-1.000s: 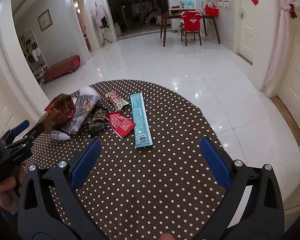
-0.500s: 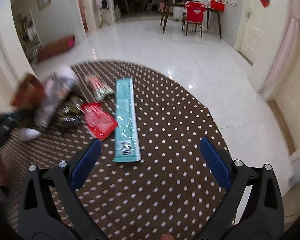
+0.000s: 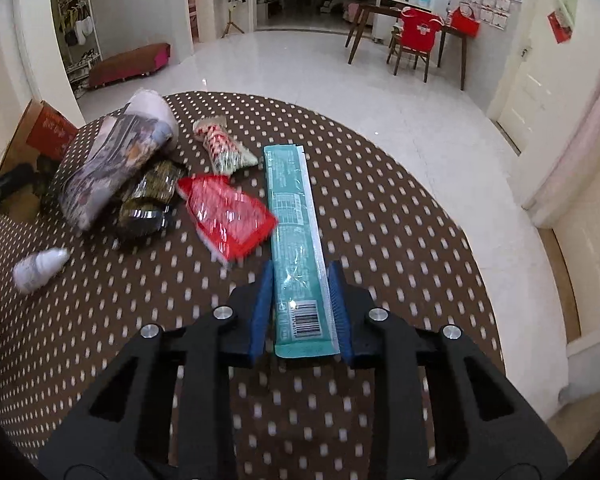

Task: Collect trash
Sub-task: 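Grasp the cardboard box with the left gripper while the right grasps the teal tube, then carry the box and teal tube to the blue bin and release both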

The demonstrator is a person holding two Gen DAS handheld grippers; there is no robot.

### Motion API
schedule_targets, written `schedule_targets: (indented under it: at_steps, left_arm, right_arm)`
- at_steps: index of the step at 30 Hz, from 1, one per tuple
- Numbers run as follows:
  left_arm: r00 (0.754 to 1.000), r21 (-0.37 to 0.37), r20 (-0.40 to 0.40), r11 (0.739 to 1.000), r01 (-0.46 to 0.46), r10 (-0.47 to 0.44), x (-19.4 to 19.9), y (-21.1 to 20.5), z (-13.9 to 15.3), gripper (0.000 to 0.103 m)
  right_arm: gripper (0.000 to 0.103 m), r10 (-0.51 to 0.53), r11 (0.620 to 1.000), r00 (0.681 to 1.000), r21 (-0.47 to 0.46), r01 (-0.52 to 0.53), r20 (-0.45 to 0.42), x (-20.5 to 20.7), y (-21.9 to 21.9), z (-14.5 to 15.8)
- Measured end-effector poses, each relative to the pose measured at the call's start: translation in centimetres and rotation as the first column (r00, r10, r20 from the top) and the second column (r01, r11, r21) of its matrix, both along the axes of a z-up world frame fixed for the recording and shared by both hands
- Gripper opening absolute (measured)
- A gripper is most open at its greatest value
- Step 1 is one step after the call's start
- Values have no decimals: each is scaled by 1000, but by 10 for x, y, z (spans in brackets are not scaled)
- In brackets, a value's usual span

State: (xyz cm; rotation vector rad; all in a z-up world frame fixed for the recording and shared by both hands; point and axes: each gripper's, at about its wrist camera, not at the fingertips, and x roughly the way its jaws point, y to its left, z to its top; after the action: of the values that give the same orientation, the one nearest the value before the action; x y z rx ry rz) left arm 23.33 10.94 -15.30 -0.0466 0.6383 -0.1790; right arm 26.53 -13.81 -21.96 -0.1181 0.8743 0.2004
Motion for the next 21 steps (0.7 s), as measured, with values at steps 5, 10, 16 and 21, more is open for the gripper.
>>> schedule_targets:
  at_steps: [5, 10, 16, 21]
  left_arm:
    - [999, -15, 50, 1000, 10, -10, -29, -7, 14, 3]
    - [997, -46, 69, 999, 22, -18, -54, -19, 21, 3]
    - [996, -65, 81, 997, 38, -33, -79, -39, 31, 3]
    - [993, -64, 103, 996, 61, -55, -96, -60, 44, 3]
  right_arm:
    - [28, -26, 999, 1000, 39, 26, -16, -43, -27, 0]
    - [28, -46, 994, 999, 96, 47, -17, -77, -51, 4]
    - [28, -48, 986, 999, 160, 46, 12, -101, -69, 14]
    - [28, -28, 984, 1000, 177, 26, 6, -110, -73, 15]
